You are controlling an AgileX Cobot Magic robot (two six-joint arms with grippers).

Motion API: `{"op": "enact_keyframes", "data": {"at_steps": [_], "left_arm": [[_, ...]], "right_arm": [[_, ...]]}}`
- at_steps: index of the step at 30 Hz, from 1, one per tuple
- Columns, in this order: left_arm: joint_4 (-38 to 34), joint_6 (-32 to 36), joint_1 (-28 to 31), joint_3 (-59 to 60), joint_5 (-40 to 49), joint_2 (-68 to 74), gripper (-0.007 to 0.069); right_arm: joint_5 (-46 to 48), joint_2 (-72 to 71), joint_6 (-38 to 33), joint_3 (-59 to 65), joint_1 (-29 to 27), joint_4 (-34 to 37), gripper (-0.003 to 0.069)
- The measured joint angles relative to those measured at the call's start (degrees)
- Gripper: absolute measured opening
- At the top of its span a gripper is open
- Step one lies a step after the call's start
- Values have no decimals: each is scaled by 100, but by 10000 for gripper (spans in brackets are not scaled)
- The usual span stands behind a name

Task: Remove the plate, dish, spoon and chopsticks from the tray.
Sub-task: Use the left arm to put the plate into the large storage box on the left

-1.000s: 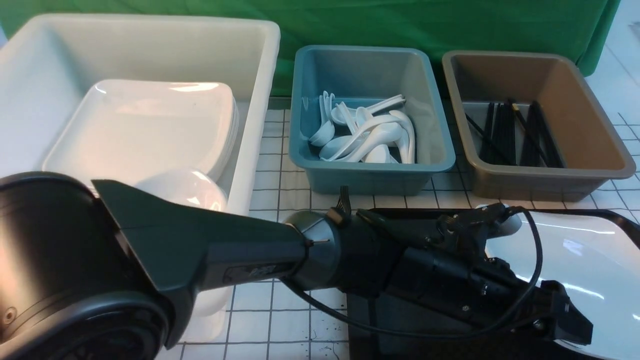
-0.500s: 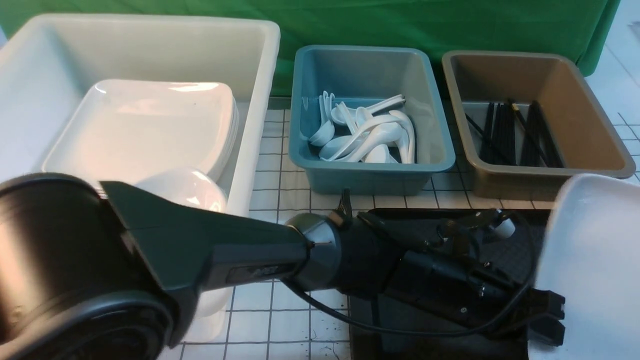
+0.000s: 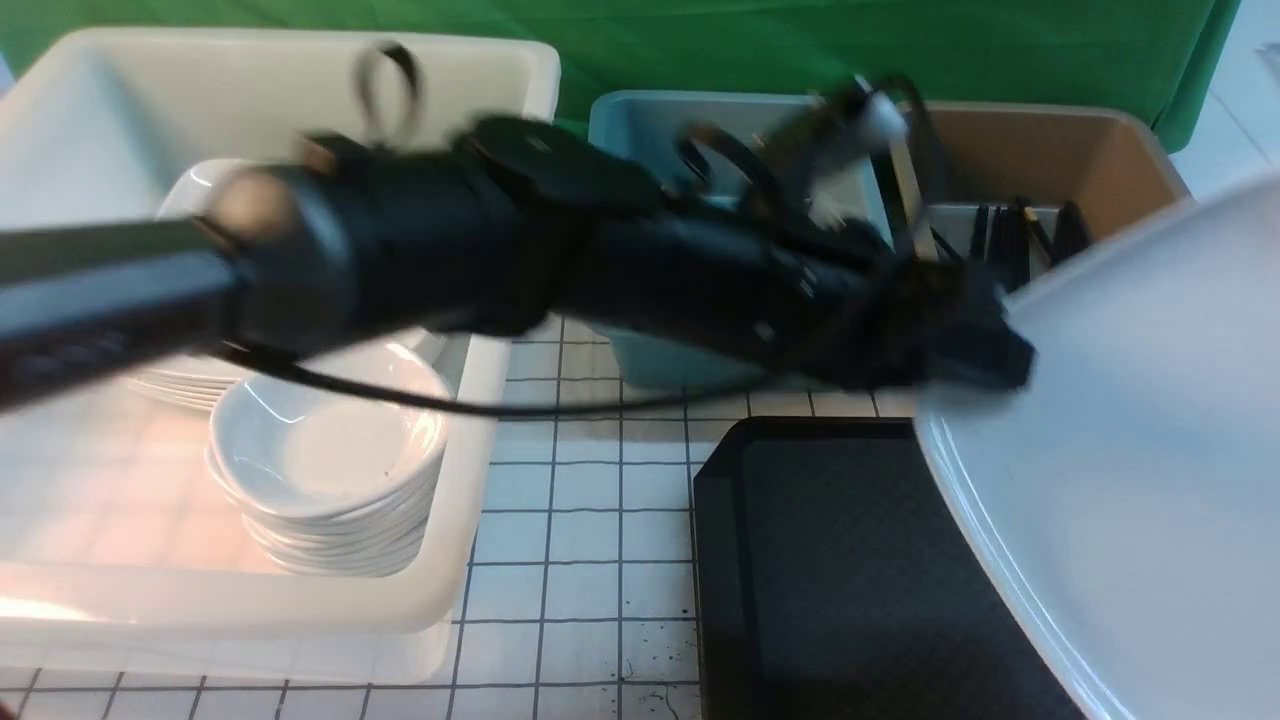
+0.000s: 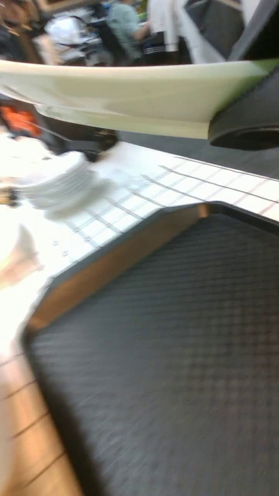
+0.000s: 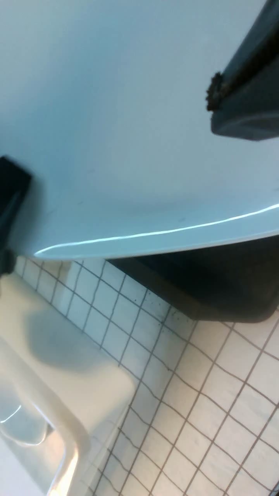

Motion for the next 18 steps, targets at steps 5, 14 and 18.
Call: {"op": "enact_keyframes", "data": {"at_steps": [5,14,18], "left_arm": [[148,-224,824,0,257,-494,14],[278,-535,3240,0,651,-1186,14],[838,-1027,5233,-4,937,-1192,14]], "right_arm": [[53,0,0,0,0,-54,30],[155,0,-2,0,0,-153,30],[192,0,-2,0,0,-158,32]]}}
